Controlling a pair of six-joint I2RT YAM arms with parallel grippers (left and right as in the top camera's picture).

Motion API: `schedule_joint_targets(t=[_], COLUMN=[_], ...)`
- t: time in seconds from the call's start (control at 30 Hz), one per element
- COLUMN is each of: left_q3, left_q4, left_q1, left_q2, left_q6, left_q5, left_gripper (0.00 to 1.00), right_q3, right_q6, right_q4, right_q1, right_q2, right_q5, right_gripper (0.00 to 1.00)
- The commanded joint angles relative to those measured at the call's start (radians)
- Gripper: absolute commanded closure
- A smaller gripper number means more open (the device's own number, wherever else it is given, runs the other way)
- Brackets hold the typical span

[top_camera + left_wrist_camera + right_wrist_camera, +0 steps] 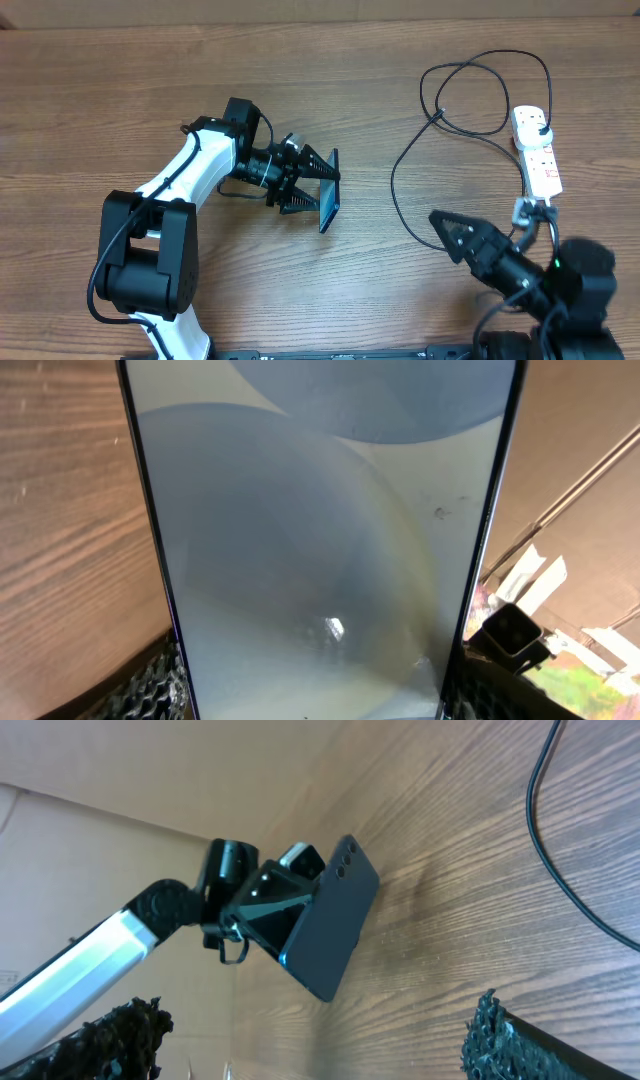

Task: Plug charger to phone and switch on socket
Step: 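Raise the right gripper from rest and swing it left, then move the right gripper toward the phone's bottom edge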

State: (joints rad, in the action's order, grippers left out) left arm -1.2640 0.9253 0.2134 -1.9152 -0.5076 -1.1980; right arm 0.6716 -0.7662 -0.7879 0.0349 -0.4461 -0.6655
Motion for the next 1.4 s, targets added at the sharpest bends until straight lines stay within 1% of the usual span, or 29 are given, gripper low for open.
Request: schedule_joint_targets(t=[0.0,0.1,0.27,0.43,0.53,0.7,0.83,0.9,0.97,1.07,1.17,1.23,1.37], left_q3=[-0.024,-0.024,-0.024,-0.024,-0.024,-0.024,-0.024,-0.024,-0.024,-0.024,-0.024,-0.024,-0.024], left_q4=[-0.034,-0.056,-0.067,-0.067,-0.067,-0.074,-0.083,-0.086,-0.086,-0.086,-0.09,-0.092,-0.093], left_q1=[-0.006,-0.006,-0.006,-0.006,-0.006,-0.006,-0.006,-0.006,-0.006,-0.006,-0.006,-0.006,-0.006], left_q2=[-0.007,-0.007,-0.007,-0.007,-0.007,-0.007,-0.007,-0.007,-0.007,-0.007,-0.007,-0.007,-0.007], left_q6=[-0.066,-0.087,-0.099,-0.099,-0.099,-0.099,-0.099,-0.099,-0.099,-0.099,-0.099,-0.103,-0.103], left_q5=[-0.06,-0.06,-0.06,-0.06,-0.06,-0.06,-0.06,-0.06,-0.06,-0.06,-0.059,-0.059,-0.059], left_gripper=[0.36,0.36,0.36,0.36,0.36,0.36,0.36,0.36,0.36,0.36,0.36,0.36,0.36], right_q3=[0.037,0.079,0.177,0.242,0.246,0.246,0.246,0.246,0.246,0.246,0.246,0.246,0.246], right_q6=[0.001,0.002,0.016,0.016,0.014,0.009,0.009,0.019,0.09,0.099,0.034,-0.017,-0.092], right_q4=[0.041,0.076,0.058,0.055,0.052,0.054,0.058,0.058,0.069,0.059,0.056,0.054,0.057], right_q1=[-0.057,-0.14,-0.298,-0.431,-0.462,-0.465,-0.465,-0.465,-0.473,-0.519,-0.595,-0.663,-0.801], right_q2=[-0.107,-0.209,-0.362,-0.467,-0.487,-0.49,-0.492,-0.498,-0.504,-0.504,-0.504,-0.504,-0.507], right_q5=[-0.002,0.021,0.123,0.133,0.101,-0.082,-0.068,-0.024,0.025,0.183,0.369,0.514,0.742], right_gripper=[0.01,0.01,0.01,0.01,0.0,0.0,0.01,0.0,0.0,0.0,0.0,0.0,0.0])
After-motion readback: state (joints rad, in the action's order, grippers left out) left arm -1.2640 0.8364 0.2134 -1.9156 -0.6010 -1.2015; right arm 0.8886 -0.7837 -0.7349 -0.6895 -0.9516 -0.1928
